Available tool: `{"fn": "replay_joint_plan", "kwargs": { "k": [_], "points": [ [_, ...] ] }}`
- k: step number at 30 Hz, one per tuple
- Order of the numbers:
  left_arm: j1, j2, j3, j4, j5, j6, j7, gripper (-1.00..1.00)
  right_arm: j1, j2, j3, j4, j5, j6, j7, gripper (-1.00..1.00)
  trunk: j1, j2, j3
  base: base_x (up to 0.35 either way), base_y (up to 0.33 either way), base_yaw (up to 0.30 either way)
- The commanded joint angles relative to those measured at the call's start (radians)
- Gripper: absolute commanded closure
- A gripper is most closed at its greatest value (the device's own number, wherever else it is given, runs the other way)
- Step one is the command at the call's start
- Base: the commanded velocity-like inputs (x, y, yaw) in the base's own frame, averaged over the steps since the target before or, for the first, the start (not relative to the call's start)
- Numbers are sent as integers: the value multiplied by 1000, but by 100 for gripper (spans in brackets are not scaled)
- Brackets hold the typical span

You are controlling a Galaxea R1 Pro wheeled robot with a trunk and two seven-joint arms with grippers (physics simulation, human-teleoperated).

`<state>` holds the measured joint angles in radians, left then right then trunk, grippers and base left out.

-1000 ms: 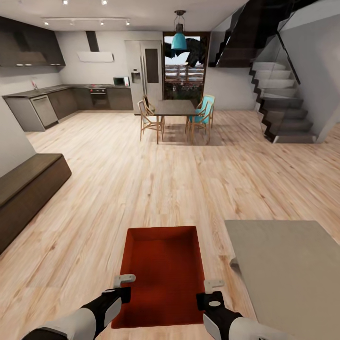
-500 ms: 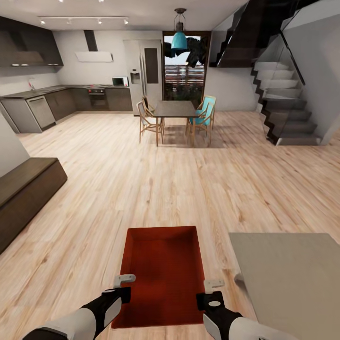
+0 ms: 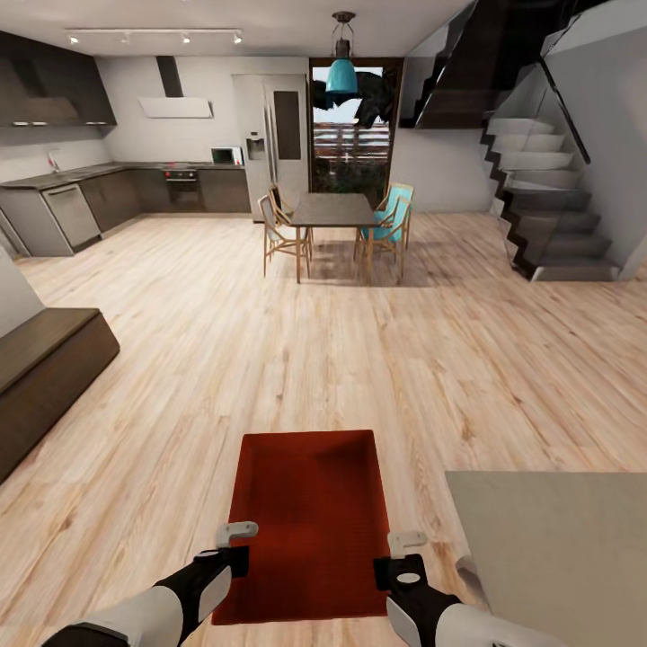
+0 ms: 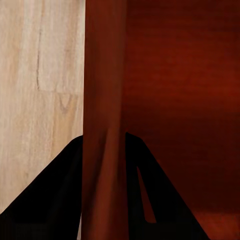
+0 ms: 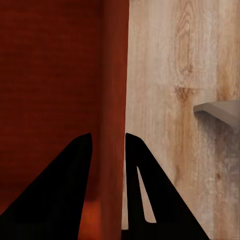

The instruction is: Move the two storage containers from the living room to the garage. In the garage, place one container on the floor and stack the other container on top of it (either order is fine).

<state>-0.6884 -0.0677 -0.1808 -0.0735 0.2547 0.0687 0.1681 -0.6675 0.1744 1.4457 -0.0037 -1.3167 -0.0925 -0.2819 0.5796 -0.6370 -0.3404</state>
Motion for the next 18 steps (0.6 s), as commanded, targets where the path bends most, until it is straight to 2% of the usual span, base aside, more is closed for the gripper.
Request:
{"fn": "replay_joint_plan", "kwargs": {
  "k": [1,18],
  "points": [
    [0,11,72,-1,37,8,13,100,-1,0,-8,-2,7,-24,-14,100,1,-1,-1,323,0,0],
    [0,11,72,-1,37,8,13,100,-1,0,-8,-2,7,-24,-14,100,1,-1,-1,323,0,0]
  ]
}}
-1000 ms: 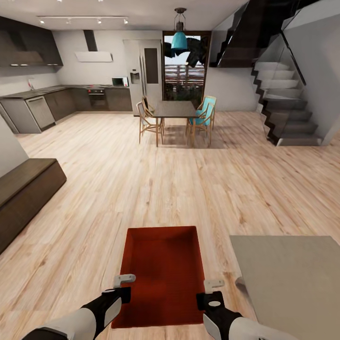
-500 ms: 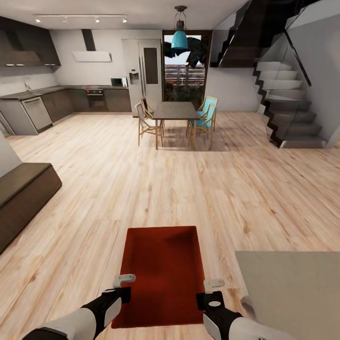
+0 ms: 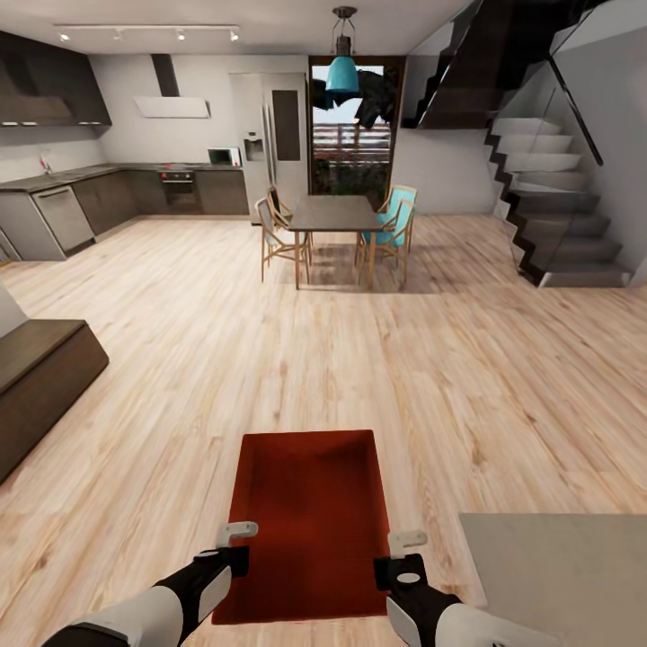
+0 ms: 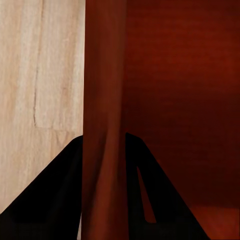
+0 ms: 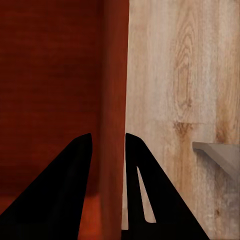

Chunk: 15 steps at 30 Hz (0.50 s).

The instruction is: Move the two storage containers from the living room to the garage. In the garage, place one container on the floor and stack the other container on top of it (either order is fine).

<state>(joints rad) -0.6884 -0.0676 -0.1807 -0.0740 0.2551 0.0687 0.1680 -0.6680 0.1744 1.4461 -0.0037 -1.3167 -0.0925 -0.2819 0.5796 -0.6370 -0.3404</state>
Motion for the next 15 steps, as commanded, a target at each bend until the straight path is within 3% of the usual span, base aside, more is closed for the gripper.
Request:
{"fn": "replay_joint_plan", "kwargs": {
  "k": [1,15],
  "points": [
    [0,11,72,-1,36,8,13,100,-1,0,-9,-2,7,-24,-14,100,1,-1,-1,324,0,0],
    [0,11,72,0,36,8,13,100,0,0,-9,-2,7,-24,-14,100,1,-1,-1,323,0,0]
  ]
}}
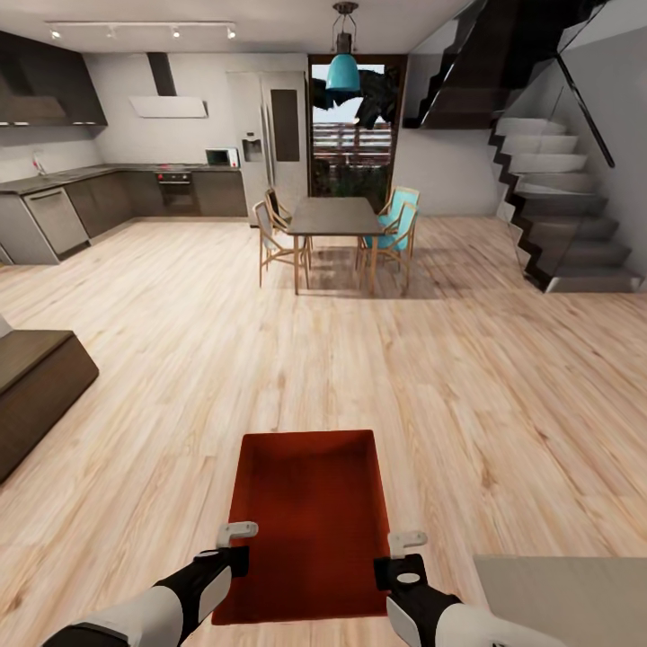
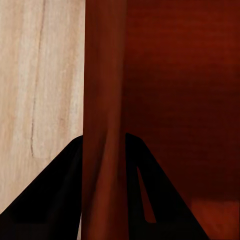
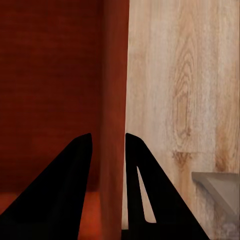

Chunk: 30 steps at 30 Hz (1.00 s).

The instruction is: Move the two storage containers from the living room to the garage. In the garage, place one container on the floor and stack the other container on top of it (either order is fine).

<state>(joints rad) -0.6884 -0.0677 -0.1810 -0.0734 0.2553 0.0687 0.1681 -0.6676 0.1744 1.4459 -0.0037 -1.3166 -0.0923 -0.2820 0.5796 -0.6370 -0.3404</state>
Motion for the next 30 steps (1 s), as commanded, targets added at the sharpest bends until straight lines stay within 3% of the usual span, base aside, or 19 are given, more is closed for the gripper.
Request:
{"fn": "replay_joint_plan", "kwargs": {
  "k": [1,30],
  "points": [
    [0,11,72,-1,36,8,13,100,-1,0,-9,-2,7,-24,-14,100,1,-1,-1,323,0,0],
    [0,11,72,-1,36,8,13,100,-1,0,-9,-2,7,-24,-14,100,1,-1,-1,323,0,0]
  ]
}}
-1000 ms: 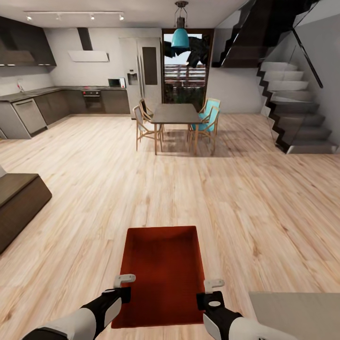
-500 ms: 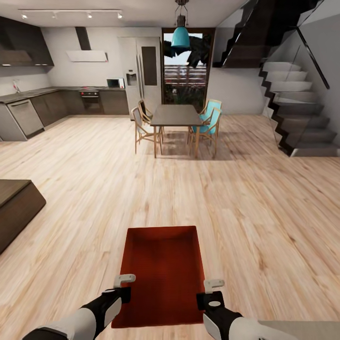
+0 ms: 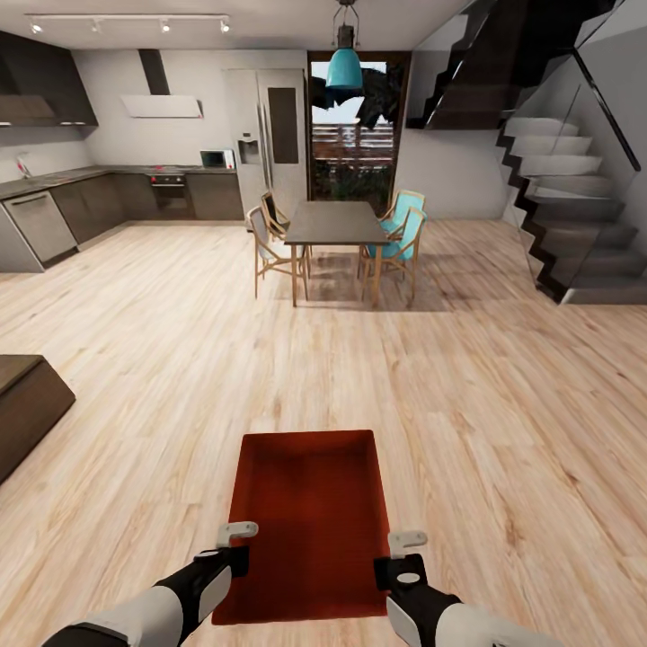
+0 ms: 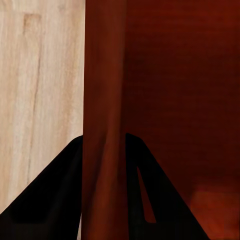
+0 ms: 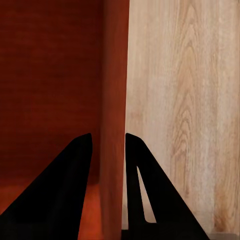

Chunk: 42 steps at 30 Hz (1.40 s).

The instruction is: Move the two storage containers from the living room to the garage. In the garage, place one container on the floor and stack the other container on top of it (either order is fine).

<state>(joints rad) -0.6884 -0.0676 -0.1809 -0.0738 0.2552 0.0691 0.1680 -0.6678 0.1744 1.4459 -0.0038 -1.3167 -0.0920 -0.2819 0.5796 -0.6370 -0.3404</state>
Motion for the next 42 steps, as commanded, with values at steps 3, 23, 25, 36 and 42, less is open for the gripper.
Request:
{"fn": "replay_joint_plan", "kwargs": {
  "k": [3,23,25,36,42],
  "points": [
    [0,11,72,-1,36,8,13,100,-1,0,-9,-2,7,-25,-14,100,1,-1,-1,323,0,0],
    [0,11,72,-1,36,8,13,100,-1,0,-9,-2,7,-25,-14,100,1,-1,-1,323,0,0],
    [0,11,72,-1,36,8,13,100,-1,0,-9,-2,7,-25,-14,100,1,-1,-1,323,0,0],
    [0,11,72,0,36,8,13,100,0,0,-9,-2,5,-25,-14,100,1,-1,-1,323,0,-4],
    [0,11,72,-1,36,8,13,100,0,0,-9,-2,5,-25,-14,100,1,-1,-1,323,0,-167]
  ]
}}
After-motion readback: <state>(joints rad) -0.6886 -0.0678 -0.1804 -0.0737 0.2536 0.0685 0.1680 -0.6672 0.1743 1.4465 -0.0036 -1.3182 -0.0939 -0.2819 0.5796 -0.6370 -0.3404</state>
